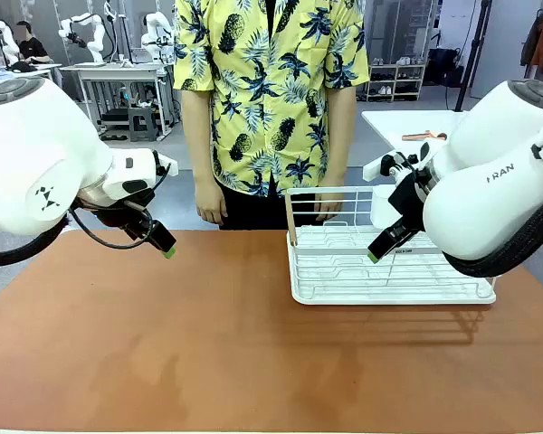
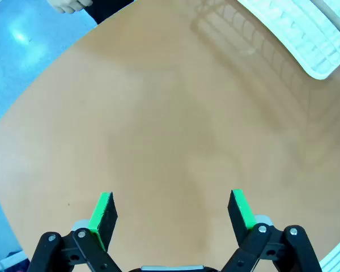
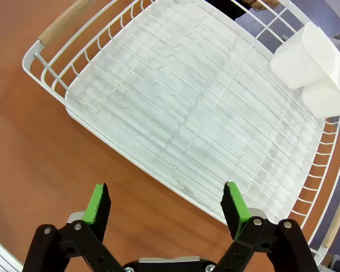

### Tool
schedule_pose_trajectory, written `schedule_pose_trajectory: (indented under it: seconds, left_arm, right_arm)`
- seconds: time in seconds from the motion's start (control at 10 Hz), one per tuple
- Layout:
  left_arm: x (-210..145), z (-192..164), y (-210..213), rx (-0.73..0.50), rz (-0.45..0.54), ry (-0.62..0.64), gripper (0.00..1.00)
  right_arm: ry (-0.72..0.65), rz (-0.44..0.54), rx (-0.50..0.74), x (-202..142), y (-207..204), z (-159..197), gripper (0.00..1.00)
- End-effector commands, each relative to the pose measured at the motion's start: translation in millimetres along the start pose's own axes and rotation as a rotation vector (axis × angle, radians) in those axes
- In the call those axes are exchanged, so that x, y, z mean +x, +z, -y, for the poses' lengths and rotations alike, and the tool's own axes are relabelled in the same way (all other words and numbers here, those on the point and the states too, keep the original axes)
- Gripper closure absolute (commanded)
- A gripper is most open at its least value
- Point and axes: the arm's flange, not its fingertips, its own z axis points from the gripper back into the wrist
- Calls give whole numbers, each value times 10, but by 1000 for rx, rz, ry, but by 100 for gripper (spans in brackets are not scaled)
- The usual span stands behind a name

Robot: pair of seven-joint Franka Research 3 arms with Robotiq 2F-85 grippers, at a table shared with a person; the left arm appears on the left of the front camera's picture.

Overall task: Clean the table.
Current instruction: Pick up the Lint Roller when the human hands it over.

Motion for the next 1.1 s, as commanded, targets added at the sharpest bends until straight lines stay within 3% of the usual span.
schedule_pose_trajectory:
  seconds: [0.0,1.0]
  left_arm:
    - [1,2,0,0,0,0,0]
    - [1,2,0,0,0,0,0]
  right_arm:
    - [0,4,-1,11,6,3,0]
    - [0,4,-1,11,6,3,0]
